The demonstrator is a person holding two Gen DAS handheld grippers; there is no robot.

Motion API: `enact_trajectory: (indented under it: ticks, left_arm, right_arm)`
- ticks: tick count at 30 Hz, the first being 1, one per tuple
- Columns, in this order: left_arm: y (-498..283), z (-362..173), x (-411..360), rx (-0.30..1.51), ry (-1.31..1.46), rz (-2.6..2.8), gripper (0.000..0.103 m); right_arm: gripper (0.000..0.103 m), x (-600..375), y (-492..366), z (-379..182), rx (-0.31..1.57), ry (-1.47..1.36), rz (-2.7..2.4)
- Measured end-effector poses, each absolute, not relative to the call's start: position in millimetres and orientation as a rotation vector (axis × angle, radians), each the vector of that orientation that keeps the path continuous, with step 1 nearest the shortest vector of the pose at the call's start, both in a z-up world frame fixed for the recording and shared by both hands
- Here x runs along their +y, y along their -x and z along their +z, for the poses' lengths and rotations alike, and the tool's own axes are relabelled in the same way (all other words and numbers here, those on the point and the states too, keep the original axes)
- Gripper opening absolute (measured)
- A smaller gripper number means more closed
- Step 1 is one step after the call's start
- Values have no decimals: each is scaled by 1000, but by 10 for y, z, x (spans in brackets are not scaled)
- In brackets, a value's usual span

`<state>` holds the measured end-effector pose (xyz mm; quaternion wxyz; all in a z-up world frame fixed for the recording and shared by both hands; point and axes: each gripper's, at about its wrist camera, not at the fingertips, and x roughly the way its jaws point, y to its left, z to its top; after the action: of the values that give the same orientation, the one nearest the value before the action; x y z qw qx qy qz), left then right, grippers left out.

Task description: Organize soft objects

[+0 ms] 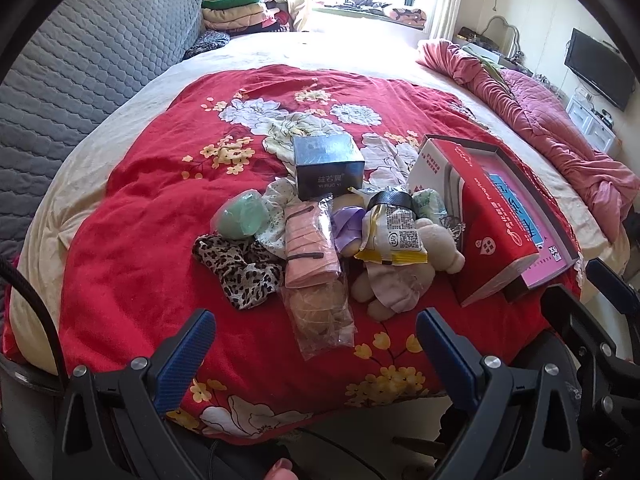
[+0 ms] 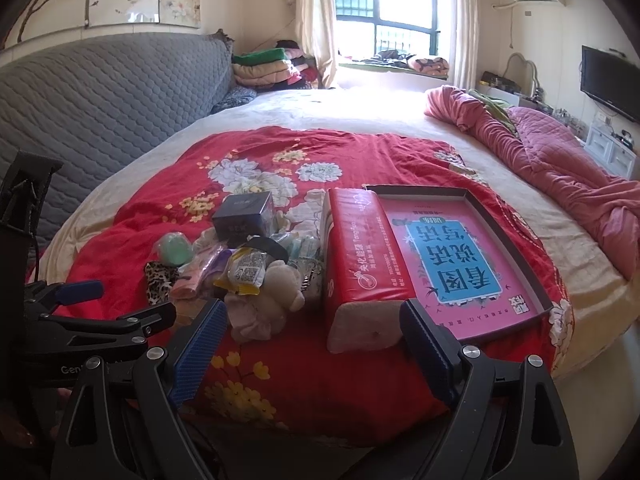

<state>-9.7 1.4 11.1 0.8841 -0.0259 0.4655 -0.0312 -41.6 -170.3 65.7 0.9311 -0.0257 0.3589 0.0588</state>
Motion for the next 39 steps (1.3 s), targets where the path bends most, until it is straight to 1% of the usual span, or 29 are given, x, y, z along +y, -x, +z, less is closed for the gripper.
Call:
enact_trajectory:
  ticks: [39]
  left_arm:
    - [125,90,-23,974,53,-75,101]
  right_arm:
    - [89,-1716,461,675,720,48,121]
